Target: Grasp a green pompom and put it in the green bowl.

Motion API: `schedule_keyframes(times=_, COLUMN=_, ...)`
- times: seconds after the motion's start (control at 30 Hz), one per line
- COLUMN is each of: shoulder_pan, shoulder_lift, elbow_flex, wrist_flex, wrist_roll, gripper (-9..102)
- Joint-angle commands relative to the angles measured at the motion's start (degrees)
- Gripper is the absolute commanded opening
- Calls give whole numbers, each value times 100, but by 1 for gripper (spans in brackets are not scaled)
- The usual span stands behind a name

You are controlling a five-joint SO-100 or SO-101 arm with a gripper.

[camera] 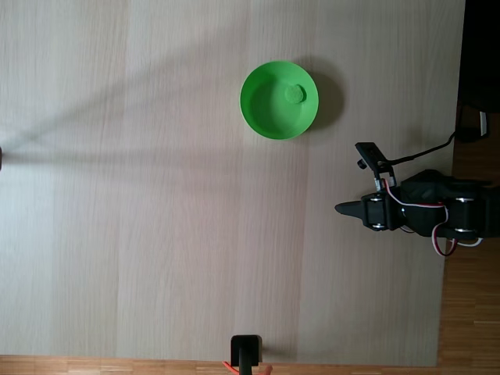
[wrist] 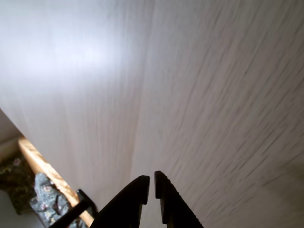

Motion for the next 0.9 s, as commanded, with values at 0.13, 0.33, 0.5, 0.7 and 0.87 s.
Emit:
schedule_keyframes(times=0.13, shoulder_pan=-26, shoulder_lift=325, elbow_flex=79, wrist_flex=-44, wrist_roll=-18, gripper=0)
schedule_keyframes(times=0.33, shoulder_pan=9, shoulder_lift=325, elbow_flex=79, wrist_flex=-44, wrist_roll=-18, gripper=0)
schedule_keyframes(times=0.5, shoulder_pan=26, shoulder_lift=325, elbow_flex=79, wrist_flex=-70, wrist_roll=-18, gripper=0)
schedule_keyframes(times=0.7, shoulder_pan=26, shoulder_lift=325, elbow_flex=88, wrist_flex=-70, wrist_roll=-18, gripper=0)
schedule_keyframes(times=0.87, shoulder_pan=26, shoulder_lift=325, elbow_flex=88, wrist_flex=-70, wrist_roll=-18, gripper=0)
